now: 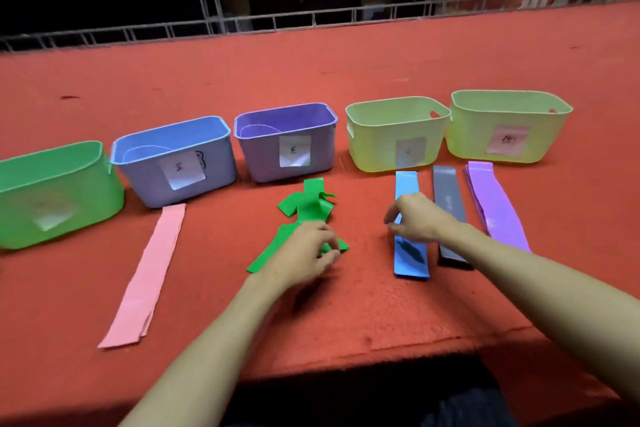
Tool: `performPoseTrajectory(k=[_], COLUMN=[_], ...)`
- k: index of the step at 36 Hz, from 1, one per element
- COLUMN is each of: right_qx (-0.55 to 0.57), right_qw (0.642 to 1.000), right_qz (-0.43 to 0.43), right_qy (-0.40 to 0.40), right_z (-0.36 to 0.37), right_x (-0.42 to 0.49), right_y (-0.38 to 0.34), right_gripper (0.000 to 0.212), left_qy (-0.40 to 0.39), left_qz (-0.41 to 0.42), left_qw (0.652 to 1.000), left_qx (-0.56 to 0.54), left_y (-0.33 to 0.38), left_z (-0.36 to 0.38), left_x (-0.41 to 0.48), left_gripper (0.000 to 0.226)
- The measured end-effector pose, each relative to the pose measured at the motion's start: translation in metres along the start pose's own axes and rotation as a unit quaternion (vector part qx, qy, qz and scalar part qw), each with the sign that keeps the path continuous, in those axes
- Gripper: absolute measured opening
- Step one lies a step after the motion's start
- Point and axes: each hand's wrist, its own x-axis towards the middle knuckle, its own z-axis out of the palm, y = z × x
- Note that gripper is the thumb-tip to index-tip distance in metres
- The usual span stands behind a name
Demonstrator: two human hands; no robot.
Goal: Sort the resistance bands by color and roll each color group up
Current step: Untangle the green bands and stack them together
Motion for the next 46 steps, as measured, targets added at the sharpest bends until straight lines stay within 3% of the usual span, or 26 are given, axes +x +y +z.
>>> performPoseTrajectory(k=[7, 15, 19, 25, 32, 43, 46], right_qx=[-0.023, -0.035, -0.023, 0.005, 0.1, 0.279, 0.291], right_qw=[0.997, 0.993, 0.995, 0.995, 0.98, 0.928, 0.919], right_qz=[-0.063, -0.091, -0.076, -0.089, -0.164, -0.196, -0.208], right_qy=[-0.039, -0.058, -0.052, -0.039, 0.056, 0.149, 0.166], right_z=[0.023, 0.053, 0.05, 0.042, 0.001, -0.056, -0.071], right_x=[-0.045, -0.062, -0.065, -0.067, -0.046, -0.006, 0.0], right_y=[-0.045, -0.082, -0.088, -0.094, -0.131, -0.163, -0.164], right_gripper=[0.024, 0.024, 0.023, 0.03, 0.025, 0.016, 0.014], left_qy=[-0.049, -0.029, -0.009, 0.114, 0.249, 0.326, 0.333], left_qz=[-0.105, -0.099, -0.091, -0.05, 0.02, 0.011, -0.013], left_qw=[0.989, 0.99, 0.993, 0.991, 0.968, 0.943, 0.937], left_qx=[0.09, 0.098, 0.072, 0.045, 0.013, -0.066, -0.105], left_y=[-0.06, -0.077, -0.079, -0.075, -0.04, 0.007, 0.016], left_z=[-0.032, -0.033, -0.032, -0.032, -0.068, -0.133, -0.146], left_x=[-0.085, -0.103, -0.104, -0.102, -0.067, -0.022, -0.015], left_gripper=[0.018, 0.008, 0.023, 0.018, 0.022, 0.016, 0.03])
